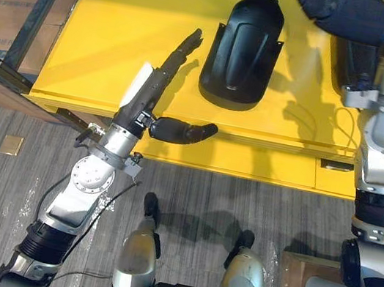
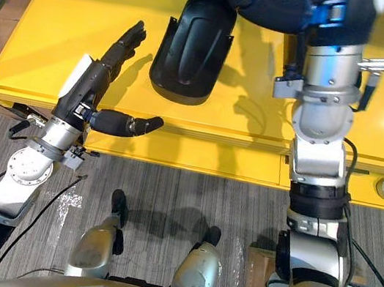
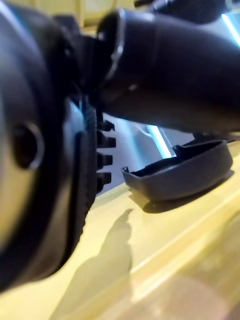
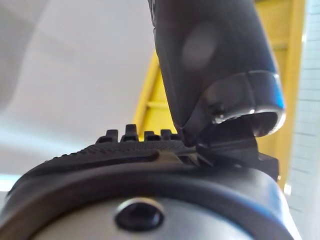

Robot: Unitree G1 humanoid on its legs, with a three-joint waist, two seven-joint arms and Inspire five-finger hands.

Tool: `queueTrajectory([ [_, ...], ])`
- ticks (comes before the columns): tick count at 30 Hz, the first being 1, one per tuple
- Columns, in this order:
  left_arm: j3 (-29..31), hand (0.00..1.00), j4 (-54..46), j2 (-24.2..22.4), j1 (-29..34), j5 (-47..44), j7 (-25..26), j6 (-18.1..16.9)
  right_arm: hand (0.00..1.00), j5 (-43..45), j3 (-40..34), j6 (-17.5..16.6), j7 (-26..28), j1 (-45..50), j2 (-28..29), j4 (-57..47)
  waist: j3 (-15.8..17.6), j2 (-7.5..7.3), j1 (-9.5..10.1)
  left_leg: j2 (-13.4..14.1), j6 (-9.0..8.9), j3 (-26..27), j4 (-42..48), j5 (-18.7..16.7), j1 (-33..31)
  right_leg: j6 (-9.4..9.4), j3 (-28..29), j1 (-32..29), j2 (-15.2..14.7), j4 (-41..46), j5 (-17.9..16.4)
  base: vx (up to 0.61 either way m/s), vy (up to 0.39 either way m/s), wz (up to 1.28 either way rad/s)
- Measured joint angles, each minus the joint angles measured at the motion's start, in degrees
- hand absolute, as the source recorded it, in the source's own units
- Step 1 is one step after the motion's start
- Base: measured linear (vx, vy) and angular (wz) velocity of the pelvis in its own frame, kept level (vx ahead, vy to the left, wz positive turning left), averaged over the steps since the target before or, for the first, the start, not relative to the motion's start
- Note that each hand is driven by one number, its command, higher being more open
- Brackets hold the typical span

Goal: Walk over and take three plastic housings, then place them on the shelf

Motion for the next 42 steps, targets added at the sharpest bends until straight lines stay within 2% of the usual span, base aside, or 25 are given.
queueTrajectory([
  [3,0.04,1.00,0.09,0.12,0.67,2.35,0.69,1.15,1.00,-0.04,-3.09,0.89,-0.09,9.65,0.44,-6.52,-0.80,0.94,-0.59,-0.03,0.05,1.02,-0.05,-0.32,0.50,0.23,1.51,0.00,0.36,-1.03,-0.02,-0.02,-0.011,-0.17],
  [8,0.20,1.00,2.48,-0.03,4.49,9.64,8.30,2.74,1.00,-0.10,-9.14,4.54,-0.02,27.13,5.37,-9.75,-2.64,3.43,-3.76,-0.97,-0.02,4.17,-0.07,-1.47,0.67,1.72,6.11,-0.97,0.60,-3.88,1.35,0.00,0.005,-0.21],
  [12,1.86,1.00,4.12,-1.38,6.23,10.88,12.84,3.74,1.00,2.52,-13.08,5.36,-0.05,34.90,9.15,-9.87,-2.74,3.58,-5.34,-0.99,-0.21,6.26,-0.06,-1.86,0.66,1.91,8.10,-1.40,1.11,-6.83,4.01,0.03,0.003,-0.31],
  [15,3.17,1.00,4.11,-4.42,7.24,11.13,17.73,3.71,1.00,7.69,-15.92,5.37,-0.10,40.47,14.96,-9.99,-2.72,3.56,-5.84,-0.87,-0.44,7.21,-0.06,-2.17,0.55,1.99,9.14,-2.23,1.35,-7.13,4.20,0.03,-0.012,-0.15],
  [19,3.51,1.00,4.09,-7.85,8.07,12.79,25.46,3.75,1.00,9.24,-15.36,5.38,0.23,47.29,21.36,-10.08,-2.64,3.47,-6.74,-0.89,-0.66,8.83,-0.06,-2.73,-0.38,2.04,10.51,-3.98,1.53,-8.04,4.39,0.01,-0.009,-0.18],
  [22,4.10,1.00,5.04,-7.99,6.30,13.58,30.10,3.75,1.00,9.45,-13.80,5.37,0.64,48.35,22.47,-10.11,-2.14,2.72,-7.49,-0.87,-0.62,9.07,-0.04,-2.69,-1.11,1.95,10.94,-4.93,1.67,-8.07,5.13,0.01,-0.016,-0.04],
  [28,5.60,1.00,8.72,-8.01,-1.16,13.24,34.77,3.74,1.00,12.53,-8.93,4.98,2.40,47.46,22.65,-13.04,-0.09,0.57,-6.60,-0.86,-0.59,8.93,-0.04,-2.67,-1.57,1.82,10.94,-5.34,1.73,-7.86,5.08,0.00,-0.002,0.01],
  [36,4.77,1.00,8.71,-8.90,-5.90,13.15,35.07,3.72,1.00,13.49,0.22,4.93,3.16,43.96,23.76,-13.74,2.05,-0.60,-4.60,-0.86,-0.17,6.36,-0.02,-2.22,-3.65,1.05,8.74,-5.77,1.70,-7.25,4.56,0.02,-0.020,0.15],
  [42,3.25,1.00,8.71,-8.89,-8.35,12.87,32.84,3.72,1.00,13.30,2.82,5.91,1.51,40.88,24.49,-12.56,2.83,-1.10,-3.84,-0.85,-0.07,4.95,-0.02,-2.13,-4.12,0.16,7.51,-5.28,1.67,-6.77,3.54,0.01,-0.019,0.11],
])
